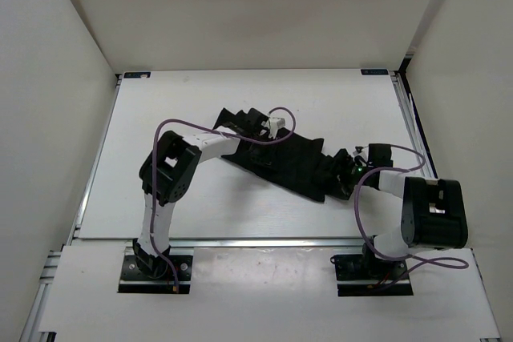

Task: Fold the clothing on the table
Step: Fold the skirt

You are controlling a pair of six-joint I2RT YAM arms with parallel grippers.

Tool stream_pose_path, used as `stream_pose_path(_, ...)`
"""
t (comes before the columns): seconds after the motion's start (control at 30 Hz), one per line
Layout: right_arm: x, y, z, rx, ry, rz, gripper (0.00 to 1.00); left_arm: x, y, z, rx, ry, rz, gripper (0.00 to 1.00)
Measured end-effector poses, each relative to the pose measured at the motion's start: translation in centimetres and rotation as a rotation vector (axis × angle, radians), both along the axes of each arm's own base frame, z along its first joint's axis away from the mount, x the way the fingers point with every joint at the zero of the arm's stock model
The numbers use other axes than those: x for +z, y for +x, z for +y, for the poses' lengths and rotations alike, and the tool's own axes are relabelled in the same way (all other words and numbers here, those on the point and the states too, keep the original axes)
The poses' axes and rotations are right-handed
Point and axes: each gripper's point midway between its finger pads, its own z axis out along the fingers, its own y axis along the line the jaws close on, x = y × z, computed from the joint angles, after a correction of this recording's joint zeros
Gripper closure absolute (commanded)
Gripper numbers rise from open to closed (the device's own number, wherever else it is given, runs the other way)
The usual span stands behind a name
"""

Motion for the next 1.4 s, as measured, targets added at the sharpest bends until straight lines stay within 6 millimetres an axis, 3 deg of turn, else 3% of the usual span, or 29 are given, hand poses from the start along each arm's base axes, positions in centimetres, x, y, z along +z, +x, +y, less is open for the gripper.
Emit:
stream_pose_path(0.13, -0.1, 0.8, 0.5, 0.022, -0.004, -0.028, 0.18, -0.1, -0.3, -0.5, -0.001, -0.016, 0.001, 0.68)
stream_pose_path(0.23, -0.4, 0.9, 0.5, 0.031, -0.026, -0.043, 0.31, -0.1, -0.3, -0.6, 0.004, -0.028, 0.007, 0.68)
stream_pose_path(0.37, -1.5, 0.9, 0.5, 0.05, -0.08, -0.052, 0.62, -0.1, -0.3, -0.7, 0.006, -0.038, 0.013, 0.69)
stream_pose_path(0.43, -2.1, 0.8, 0.6, 0.071, -0.11, -0.049, 0.83, -0.1, -0.3, -0.7, 0.005, -0.041, 0.013, 0.69)
stream_pose_path(0.47, -2.4, 0.8, 0.7, 0.081, -0.121, -0.045, 0.88, -0.1, -0.3, -0.7, 0.006, -0.041, 0.014, 0.69)
stream_pose_path(0.5, -2.6, 0.9, 0.8, 0.09, -0.127, -0.044, 0.98, -0.1, -0.3, -0.7, 0.007, -0.042, 0.014, 0.7)
stream_pose_path(0.63, -2.6, 1.5, 0.5, 0.096, -0.163, -0.055, 1.0, -0.1, -0.4, -0.7, 0.013, -0.047, 0.015, 0.71)
stream_pose_path(0.8, -1.6, 2.3, -1.6, 0.083, -0.228, -0.087, 1.0, 1.0, -0.5, 0.1, 0.031, -0.052, 0.005, 0.68)
stream_pose_path(0.9, 0.4, 2.9, -3.2, 0.084, -0.275, -0.155, 1.0, 3.5, 0.1, 1.1, 0.062, -0.077, -0.034, 0.67)
stream_pose_path(1.0, 3.3, 3.8, -4.6, 0.106, -0.334, -0.257, 1.0, 7.6, 1.6, 2.9, 0.119, -0.117, -0.124, 0.67)
stream_pose_path(1.07, 5.3, 4.1, -5.3, 0.126, -0.37, -0.325, 1.0, 10.2, 2.3, 4.7, 0.165, -0.146, -0.188, 0.67)
stream_pose_path(1.13, 7.4, 4.3, -5.8, 0.148, -0.402, -0.389, 1.0, 11.5, 2.7, 6.7, 0.214, -0.163, -0.23, 0.67)
stream_pose_path(1.23, 10.7, 4.5, -6.4, 0.181, -0.448, -0.479, 1.0, 10.0, 2.8, 10.0, 0.295, -0.128, -0.232, 0.68)
stream_pose_path(1.4, 15.0, 4.7, -7.5, 0.23, -0.525, -0.588, 1.0, 2.9, 0.9, 12.8, 0.337, 0.017, -0.1, 0.69)
